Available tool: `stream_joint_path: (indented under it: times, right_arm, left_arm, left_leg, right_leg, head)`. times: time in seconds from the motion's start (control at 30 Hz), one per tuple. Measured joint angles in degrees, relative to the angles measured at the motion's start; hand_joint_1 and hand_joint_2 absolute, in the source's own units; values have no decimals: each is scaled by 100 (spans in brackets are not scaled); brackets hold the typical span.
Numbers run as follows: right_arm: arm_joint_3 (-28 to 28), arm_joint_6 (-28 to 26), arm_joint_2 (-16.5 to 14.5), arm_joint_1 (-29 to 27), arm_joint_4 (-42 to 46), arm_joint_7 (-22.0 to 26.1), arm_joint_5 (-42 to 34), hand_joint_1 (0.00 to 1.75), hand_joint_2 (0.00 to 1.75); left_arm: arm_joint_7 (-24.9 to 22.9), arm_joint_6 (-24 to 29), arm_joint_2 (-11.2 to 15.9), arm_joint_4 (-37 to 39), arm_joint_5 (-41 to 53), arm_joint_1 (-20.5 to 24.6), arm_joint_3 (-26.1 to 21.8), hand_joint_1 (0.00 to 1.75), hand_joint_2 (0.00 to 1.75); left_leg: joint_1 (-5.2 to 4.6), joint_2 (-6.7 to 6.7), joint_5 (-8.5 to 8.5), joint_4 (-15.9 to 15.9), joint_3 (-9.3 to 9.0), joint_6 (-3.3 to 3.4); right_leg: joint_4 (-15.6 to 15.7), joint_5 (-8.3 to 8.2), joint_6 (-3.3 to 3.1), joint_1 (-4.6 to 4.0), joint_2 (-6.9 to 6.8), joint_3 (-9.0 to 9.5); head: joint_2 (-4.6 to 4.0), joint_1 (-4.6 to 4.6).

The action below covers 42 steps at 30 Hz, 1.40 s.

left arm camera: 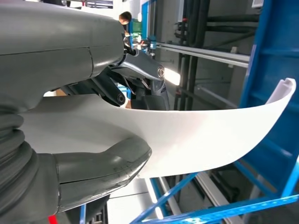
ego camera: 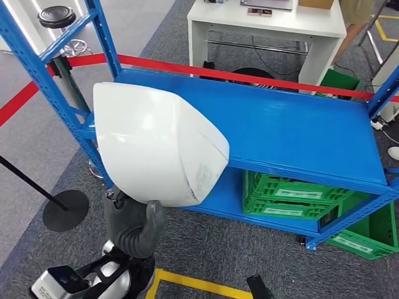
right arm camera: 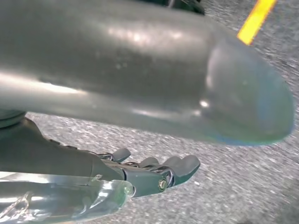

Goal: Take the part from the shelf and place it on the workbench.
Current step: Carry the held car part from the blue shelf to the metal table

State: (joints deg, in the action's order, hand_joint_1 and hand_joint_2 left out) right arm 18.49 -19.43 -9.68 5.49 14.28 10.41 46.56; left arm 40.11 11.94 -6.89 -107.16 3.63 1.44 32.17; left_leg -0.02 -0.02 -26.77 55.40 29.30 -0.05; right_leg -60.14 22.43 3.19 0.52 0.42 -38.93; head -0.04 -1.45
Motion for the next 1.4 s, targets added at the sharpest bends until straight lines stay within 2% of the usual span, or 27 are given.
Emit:
stream_joint_path:
  times: [0.1, 0.13, 0.17, 0.2, 0.27, 0.33, 0.37, 0.43, 0.47, 0.53, 0.6, 0.63, 0.67, 0.73, 0.77, 0.83, 0.87, 0.93, 0.97, 1.03, 1.1, 1.13, 1.17, 1.2, 1.27, 1.33, 1.4]
  right_arm:
    - [2, 1, 0, -8, -3, 1, 0, 0, 0]
    - [2, 1, 0, -8, -4, 1, 0, 0, 0]
    - [2, 1, 0, -8, -4, 1, 0, 0, 0]
    - [2, 1, 0, -7, -5, 1, 0, 0, 0]
    - [2, 0, -1, 12, -5, 2, 0, 0, 0]
    - [2, 0, -3, 36, -5, 5, 0, 0, 0]
    - [3, 0, -3, 40, -6, 7, 0, 0, 0]
    - [5, 0, -3, 29, -7, 9, 0, 0, 0]
    - [6, 0, -3, 27, -8, 9, 0, 0, 0]
    - [7, -1, -4, 34, -8, 12, 0, 0, 0]
    - [8, -2, -4, 34, -8, 13, 1, 0, 0]
    - [9, -2, -4, 30, -8, 14, 1, 0, 0]
    - [10, -2, -4, 28, -8, 14, 1, 0, 0]
    - [11, -2, -4, 31, -8, 15, 1, 0, 0]
    - [11, -2, -4, 35, -8, 15, 2, 0, 0]
    - [12, -1, -4, 39, -8, 18, 3, 0, 0]
    - [13, 0, -4, 40, -8, 19, 3, 0, 0]
    - [14, 0, -4, 35, -8, 19, 2, 0, 0]
    - [17, 0, -4, 30, -9, 19, 2, 0, 0]
    - [25, 0, -4, 19, -10, 18, 2, 0, 0]
    - [31, 1, -4, 19, -10, 17, 2, 0, 0]
    - [34, 1, -4, 21, -10, 17, 2, 0, 0]
    - [37, 2, -4, 22, -10, 17, 3, 0, 0]
    - [39, 2, -4, 24, -10, 17, 3, 0, 0]
    - [45, 2, -4, 38, -10, 17, 4, 0, 0]
    - [49, 5, -5, 65, -10, 18, 5, 0, 0]
    - [56, 8, -5, 72, -10, 18, 7, 0, 0]
  left_arm:
    - [0, -3, -1, 0, -4, 0, 7, 175, 175]
    - [0, -3, 0, 0, -4, 0, 7, 175, 175]
    - [0, -3, 1, 0, -4, 0, 7, 175, 175]
    - [0, -3, 1, 0, -4, -1, 7, 175, 175]
    - [0, -3, 0, 0, -5, -1, 7, 175, 175]
    - [0, -6, -1, -1, -5, 2, 8, 175, 175]
    - [0, -8, -1, -2, -4, 3, 10, 175, 175]
    - [0, -13, 0, -2, -5, 6, 13, 175, 175]
    - [0, -14, 1, -2, -9, 6, 14, 175, 175]
    - [0, -17, 4, -2, -17, 8, 14, 175, 175]
    - [0, -25, 11, -2, -22, 8, 17, 175, 175]
    - [0, -31, 16, -2, -22, 8, 18, 175, 175]
    - [0, -36, 22, -2, -22, 7, 20, 175, 175]
    - [0, -40, 30, -2, -22, 8, 26, 175, 175]
    - [0, -40, 31, -3, -23, 12, 33, 175, 175]
    - [0, -40, 28, -6, -23, 28, 50, 175, 175]
    - [0, -40, 27, -7, -23, 35, 57, 175, 175]
    - [0, -40, 26, -7, -27, 42, 67, 175, 175]
    - [0, -40, 26, -7, -30, 44, 72, 175, 175]
    - [0, -40, 25, -7, -36, 46, 83, 175, 175]
    - [0, -40, 26, -7, -24, 45, 90, 175, 175]
    - [0, -40, 28, -7, -15, 45, 92, 175, 175]
    - [0, -40, 31, -7, -5, 44, 93, 175, 175]
    - [0, -40, 33, -7, 0, 44, 95, 175, 175]
    - [0, -40, 36, -7, 4, 44, 96, 175, 175]
    - [0, -33, 36, -8, 8, 46, 97, 175, 175]
    - [0, -2, 36, -9, 33, 50, 99, 175, 175]
  left_leg:
    - [8, 11, 168, 1, 190, 41]
    - [7, 13, 225, 4, 260, 40]
    - [7, 14, 282, 7, 332, 33]
    - [9, 14, 337, 10, 399, 21]
    - [7, 9, 433, 24, 511, -27]
    - [-7, 4, 517, 42, 569, -89]
    - [-10, 3, 560, 46, 583, -121]
    - [2, 1, 625, 46, 606, -182]
    - [10, -1, 568, 83, 643, -214]
    - [18, -4, 151, 446, 795, -267]
    - [19, -4, -399, 1171, 1005, -302]
    - [19, -4, -532, 1484, 1065, -308]
    - [18, -4, -533, 1658, 1058, -304]
    - [10, -4, -268, 1427, 755, -261]
    - [1, -4, -154, 1077, 471, -224]
    - [-27, -4, -134, 303, -75, -156]
    - [-42, -5, -171, 66, -218, -132]
    - [-52, -5, -137, -60, -215, -86]
    - [-48, -1, -79, -71, -172, -54]
    - [-24, 12, 46, -90, -74, 9]
    - [-22, 20, 161, -84, 61, 39]
    - [-22, 21, 221, -80, 136, 39]
    - [-22, 22, 282, -75, 214, 35]
    - [-21, 22, 338, -69, 289, 25]
    - [-14, 19, 436, -46, 425, -14]
    - [-18, 18, 520, -15, 530, -77]
    - [-19, 19, 597, -6, 589, -137]
  right_leg:
    - [-1042, 773, 62, 8, -4, -275]
    - [-1324, 868, 73, 8, -4, -301]
    - [-1426, 837, 79, 9, -4, -240]
    - [-1313, 713, 81, 12, -4, -73]
    - [-588, 511, 84, 21, -3, 502]
    - [69, 535, 38, 14, 20, 944]
    - [207, 579, -4, 2, 33, 1012]
    - [220, 525, -118, -13, 35, 941]
    - [215, 481, -179, -14, 29, 897]
    - [223, 358, -276, -3, 12, 773]
    - [217, 227, -309, -11, 7, 612]
    - [213, 165, -311, -18, 3, 528]
    - [211, 104, -311, -25, -1, 447]
    - [210, -23, -305, -40, -3, 288]
    - [209, -85, -295, -46, 0, 225]
    - [206, -193, -250, -62, 6, 138]
    - [216, -248, -217, -62, 5, 118]
    - [264, -360, -143, -51, -1, 90]
    - [257, -337, -105, -43, -3, 58]
    - [-34, 6, -35, -35, -4, -72]
    - [-777, 570, 22, -27, -5, -276]
    - [-1144, 742, 42, -25, -5, -345]
    - [-1375, 785, 55, -22, -5, -343]
    - [-1397, 706, 62, -18, -5, -242]
    - [-826, 448, 70, -1, -5, 257]
    - [-47, 429, 34, -8, 11, 790]
    - [256, 501, -60, -37, 34, 940]
  head:
    - [0, 27]
    - [0, 29]
    - [0, 31]
    - [0, 32]
    - [0, 36]
    - [0, 28]
    - [0, 26]
    - [0, 27]
    - [0, 23]
    - [0, -1]
    - [0, -27]
    - [0, -29]
    - [0, -30]
    - [0, -29]
    - [0, -29]
    - [0, -25]
    - [0, -28]
    - [0, -34]
    - [0, -39]
    - [0, -15]
    - [0, 12]
    - [0, 14]
    - [0, 14]
    - [0, 14]
    - [0, 14]
    - [0, 10]
    - [0, 7]
